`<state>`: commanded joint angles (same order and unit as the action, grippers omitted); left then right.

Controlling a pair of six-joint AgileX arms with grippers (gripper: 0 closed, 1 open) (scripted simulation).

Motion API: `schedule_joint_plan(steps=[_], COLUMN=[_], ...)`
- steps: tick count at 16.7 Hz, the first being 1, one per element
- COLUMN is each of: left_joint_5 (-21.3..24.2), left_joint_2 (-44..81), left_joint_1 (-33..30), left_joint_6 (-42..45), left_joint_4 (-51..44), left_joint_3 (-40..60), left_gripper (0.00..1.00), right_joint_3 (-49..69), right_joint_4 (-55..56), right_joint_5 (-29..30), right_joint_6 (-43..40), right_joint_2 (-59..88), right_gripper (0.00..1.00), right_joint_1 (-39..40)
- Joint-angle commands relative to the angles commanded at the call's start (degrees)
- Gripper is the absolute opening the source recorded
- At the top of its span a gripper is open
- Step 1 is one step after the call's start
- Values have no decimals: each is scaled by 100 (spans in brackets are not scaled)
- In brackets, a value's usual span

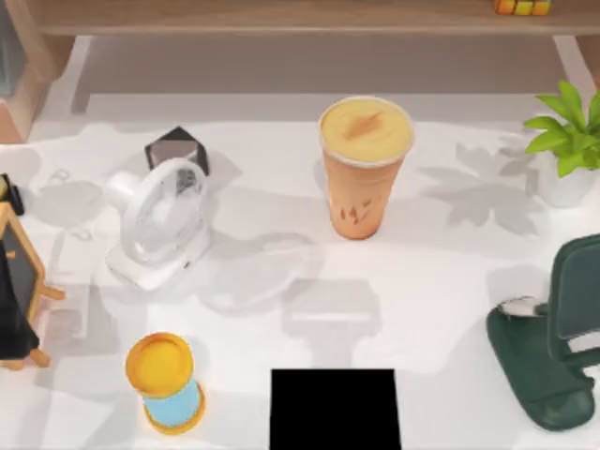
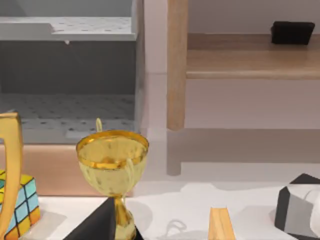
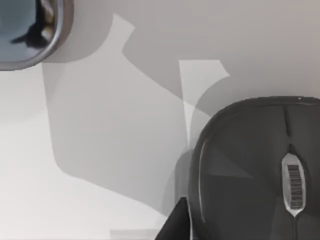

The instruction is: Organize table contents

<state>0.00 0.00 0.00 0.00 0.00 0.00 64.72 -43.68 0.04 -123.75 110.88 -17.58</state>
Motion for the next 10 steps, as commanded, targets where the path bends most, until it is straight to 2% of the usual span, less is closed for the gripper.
schedule_joint_plan(steps=[4,10], left_joint_5=[0,0], left_joint_2=[0,0], left_joint_1=[0,0], left_joint_6=[0,0], left_joint_4=[0,0], left_joint_3=[0,0], left_gripper=[100,100], right_joint_3=[154,1047], right_joint_4=[-270,-1691], right_joint_5=[31,31], right_joint_6=[26,-21], right_joint_2=[-111,-600], right_gripper=[0,0], right_joint_1=[-28,-16])
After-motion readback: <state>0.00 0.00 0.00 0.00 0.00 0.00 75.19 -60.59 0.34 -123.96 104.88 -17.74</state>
